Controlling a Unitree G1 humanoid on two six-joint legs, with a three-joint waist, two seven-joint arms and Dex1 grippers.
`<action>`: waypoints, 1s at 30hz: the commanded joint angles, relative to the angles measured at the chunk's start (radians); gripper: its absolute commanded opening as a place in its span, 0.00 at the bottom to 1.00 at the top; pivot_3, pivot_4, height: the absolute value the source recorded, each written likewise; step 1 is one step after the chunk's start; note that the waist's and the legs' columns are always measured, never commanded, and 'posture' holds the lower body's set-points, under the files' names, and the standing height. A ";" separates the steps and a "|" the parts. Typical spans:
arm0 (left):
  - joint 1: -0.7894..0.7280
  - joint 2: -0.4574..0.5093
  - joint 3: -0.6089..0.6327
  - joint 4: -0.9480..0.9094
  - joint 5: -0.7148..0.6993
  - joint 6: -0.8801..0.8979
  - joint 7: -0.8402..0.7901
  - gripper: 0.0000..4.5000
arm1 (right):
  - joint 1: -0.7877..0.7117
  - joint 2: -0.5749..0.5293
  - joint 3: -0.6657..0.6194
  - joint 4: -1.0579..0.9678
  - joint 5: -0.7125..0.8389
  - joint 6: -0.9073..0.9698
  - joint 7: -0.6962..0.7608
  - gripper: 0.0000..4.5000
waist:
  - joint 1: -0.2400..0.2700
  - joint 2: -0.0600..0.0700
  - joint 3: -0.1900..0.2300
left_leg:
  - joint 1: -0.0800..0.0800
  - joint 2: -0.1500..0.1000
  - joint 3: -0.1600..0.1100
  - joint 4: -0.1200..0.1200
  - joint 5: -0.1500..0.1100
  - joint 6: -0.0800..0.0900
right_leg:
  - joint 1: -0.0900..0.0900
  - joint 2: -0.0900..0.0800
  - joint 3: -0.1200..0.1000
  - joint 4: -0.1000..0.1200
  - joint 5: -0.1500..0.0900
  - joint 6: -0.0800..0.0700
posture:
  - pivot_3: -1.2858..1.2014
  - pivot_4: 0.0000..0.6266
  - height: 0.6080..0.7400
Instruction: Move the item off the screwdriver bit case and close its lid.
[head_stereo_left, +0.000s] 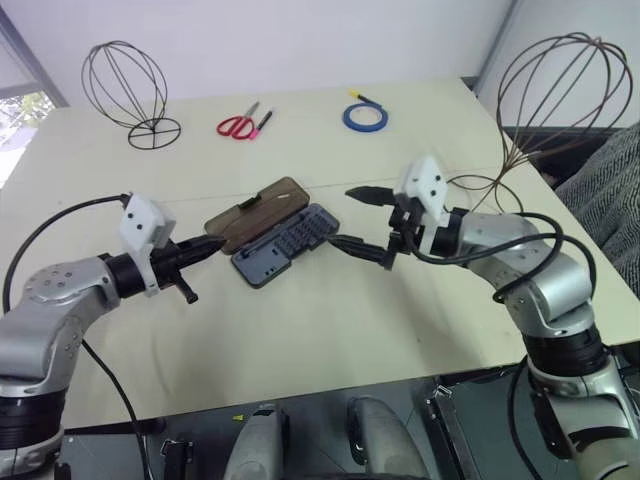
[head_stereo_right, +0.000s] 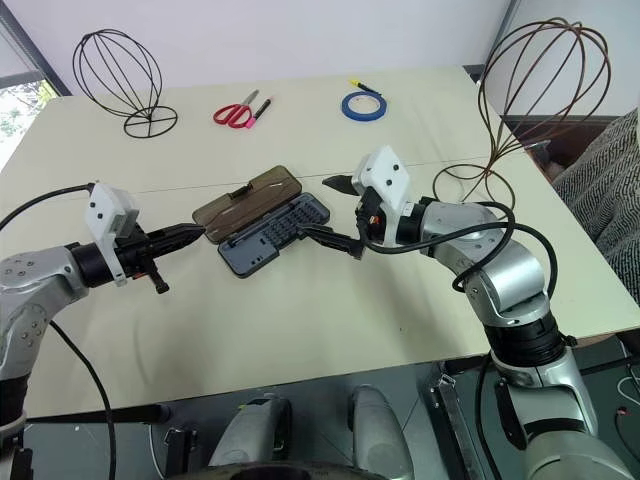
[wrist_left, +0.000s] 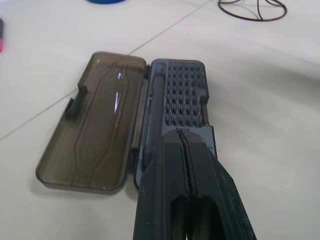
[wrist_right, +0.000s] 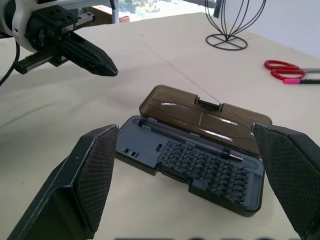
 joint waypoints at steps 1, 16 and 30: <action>-0.014 0.004 0.051 0.013 0.003 -0.025 0.024 0.00 | -0.026 0.017 0.002 -0.006 -0.018 -0.032 0.007 0.98 | -0.002 0.000 0.000 | 0.000 0.000 0.000 0.000 0.000 0.000 | 0.000 0.000 0.000 0.000 0.000 0.000 | 0.52 0.24 1.00; -0.225 0.001 -0.012 0.419 0.134 -0.184 0.027 0.00 | -0.007 0.046 -0.002 0.001 -0.076 -0.061 -0.026 0.98 | 0.000 0.000 0.000 | 0.000 -0.001 0.000 0.000 0.000 0.000 | -0.001 0.000 0.000 0.000 0.000 0.000 | 0.52 0.24 1.00; -0.510 -0.047 -0.110 0.919 0.260 -0.339 -0.066 0.83 | 0.009 0.095 0.013 -0.022 -0.120 -0.073 -0.066 1.00 | 0.000 0.000 0.000 | -0.001 -0.001 0.000 0.000 0.000 0.000 | -0.001 0.000 -0.001 0.001 0.000 0.000 | 0.52 0.24 1.00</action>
